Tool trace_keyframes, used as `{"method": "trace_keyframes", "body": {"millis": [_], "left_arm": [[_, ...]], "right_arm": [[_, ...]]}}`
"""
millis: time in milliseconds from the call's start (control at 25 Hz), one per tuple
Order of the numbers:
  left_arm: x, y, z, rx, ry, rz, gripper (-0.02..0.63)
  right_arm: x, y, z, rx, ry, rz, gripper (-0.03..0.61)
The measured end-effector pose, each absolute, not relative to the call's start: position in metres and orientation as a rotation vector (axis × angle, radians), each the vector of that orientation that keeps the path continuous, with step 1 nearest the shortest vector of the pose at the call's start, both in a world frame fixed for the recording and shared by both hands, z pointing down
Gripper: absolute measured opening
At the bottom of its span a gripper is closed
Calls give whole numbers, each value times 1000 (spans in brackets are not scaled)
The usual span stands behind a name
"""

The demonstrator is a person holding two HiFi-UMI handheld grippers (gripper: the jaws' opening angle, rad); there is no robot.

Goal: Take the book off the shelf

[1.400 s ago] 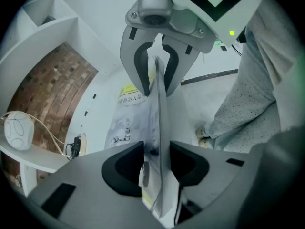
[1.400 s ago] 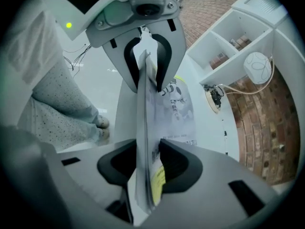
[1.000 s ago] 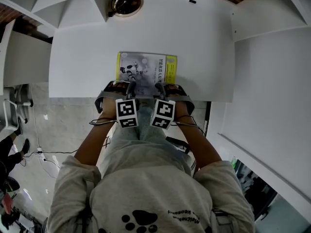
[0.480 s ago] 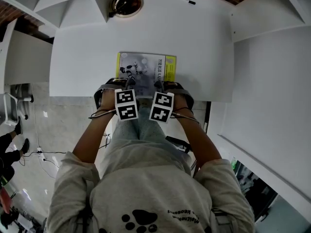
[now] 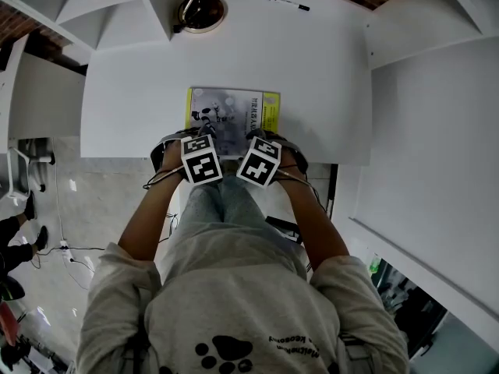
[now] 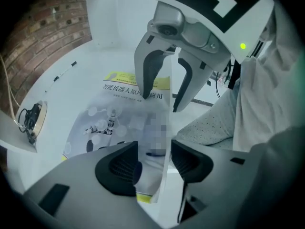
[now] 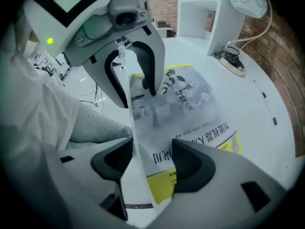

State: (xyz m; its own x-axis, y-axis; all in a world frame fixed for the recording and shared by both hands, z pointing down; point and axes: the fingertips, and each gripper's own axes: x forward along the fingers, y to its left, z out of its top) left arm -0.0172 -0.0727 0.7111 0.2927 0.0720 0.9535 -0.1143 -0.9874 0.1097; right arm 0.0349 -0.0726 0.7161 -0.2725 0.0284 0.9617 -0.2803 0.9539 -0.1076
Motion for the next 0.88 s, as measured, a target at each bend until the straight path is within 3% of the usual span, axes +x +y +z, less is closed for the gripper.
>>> {"method": "trace_keyframes", "body": {"millis": [880], "left_arm": [[-21,-78,690,2181,-282,1151,196]], "right_arm": [[39,-91,703,514,-1922,805,247]]}}
